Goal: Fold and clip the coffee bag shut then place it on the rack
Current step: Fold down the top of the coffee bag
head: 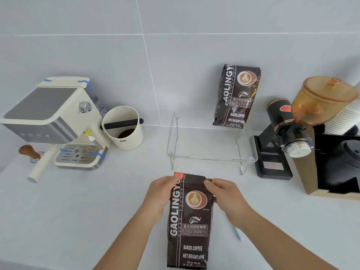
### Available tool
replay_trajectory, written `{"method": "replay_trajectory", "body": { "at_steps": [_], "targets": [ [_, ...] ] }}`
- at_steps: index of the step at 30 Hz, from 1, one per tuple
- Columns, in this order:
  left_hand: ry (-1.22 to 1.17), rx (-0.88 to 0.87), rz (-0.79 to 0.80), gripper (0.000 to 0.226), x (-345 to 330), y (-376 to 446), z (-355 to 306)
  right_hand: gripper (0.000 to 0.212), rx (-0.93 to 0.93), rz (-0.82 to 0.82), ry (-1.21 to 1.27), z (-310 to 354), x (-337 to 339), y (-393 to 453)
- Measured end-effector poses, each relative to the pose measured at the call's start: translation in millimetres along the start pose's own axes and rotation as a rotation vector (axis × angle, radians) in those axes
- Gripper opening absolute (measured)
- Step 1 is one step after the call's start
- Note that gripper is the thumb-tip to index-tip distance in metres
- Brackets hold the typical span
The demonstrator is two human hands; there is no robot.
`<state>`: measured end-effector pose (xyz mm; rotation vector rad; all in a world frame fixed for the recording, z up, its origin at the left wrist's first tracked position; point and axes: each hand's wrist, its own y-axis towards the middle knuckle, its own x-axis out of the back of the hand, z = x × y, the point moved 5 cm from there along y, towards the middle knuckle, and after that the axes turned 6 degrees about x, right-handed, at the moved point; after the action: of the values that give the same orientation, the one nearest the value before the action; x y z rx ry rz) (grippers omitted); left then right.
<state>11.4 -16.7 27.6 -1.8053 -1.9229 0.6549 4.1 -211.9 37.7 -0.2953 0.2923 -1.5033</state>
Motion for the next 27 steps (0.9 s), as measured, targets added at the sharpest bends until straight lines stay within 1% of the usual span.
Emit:
{"method": "replay_trajectory", "body": {
  "at_steps": [2,7,13,17,22,25,27],
  "targets": [
    [-0.053,-0.050,-0.015,0.021,0.9,-10.0,-4.1,0.038,0.040,0.011,-0.027,7.4,-3.6,-11.2],
    [-0.141,-0.155,0.012,0.015,2.0,-37.5,-13.1,0.030,0.123,0.014,0.004,21.3,-5.8,-38.4],
    [-0.148,-0.325,0.064,0.012,4.2,-66.4,-25.0,0.021,0.272,0.013,0.021,40.4,-2.7,-63.8],
    [-0.120,-0.364,0.070,0.013,2.7,-75.1,-28.1,0.025,0.353,0.023,-0.047,46.5,-0.8,-72.0],
    [-0.081,-0.368,0.040,0.012,1.3,-79.4,-28.1,0.028,0.323,0.003,-0.048,45.7,1.3,-74.6],
    [-0.050,-0.382,0.026,0.014,2.5,-82.6,-30.0,0.027,0.305,-0.059,-0.026,48.8,6.4,-72.0],
    [-0.028,-0.386,0.030,0.019,2.7,-85.8,-33.2,0.035,0.311,-0.044,-0.050,52.8,5.8,-69.2]
  ]
}}
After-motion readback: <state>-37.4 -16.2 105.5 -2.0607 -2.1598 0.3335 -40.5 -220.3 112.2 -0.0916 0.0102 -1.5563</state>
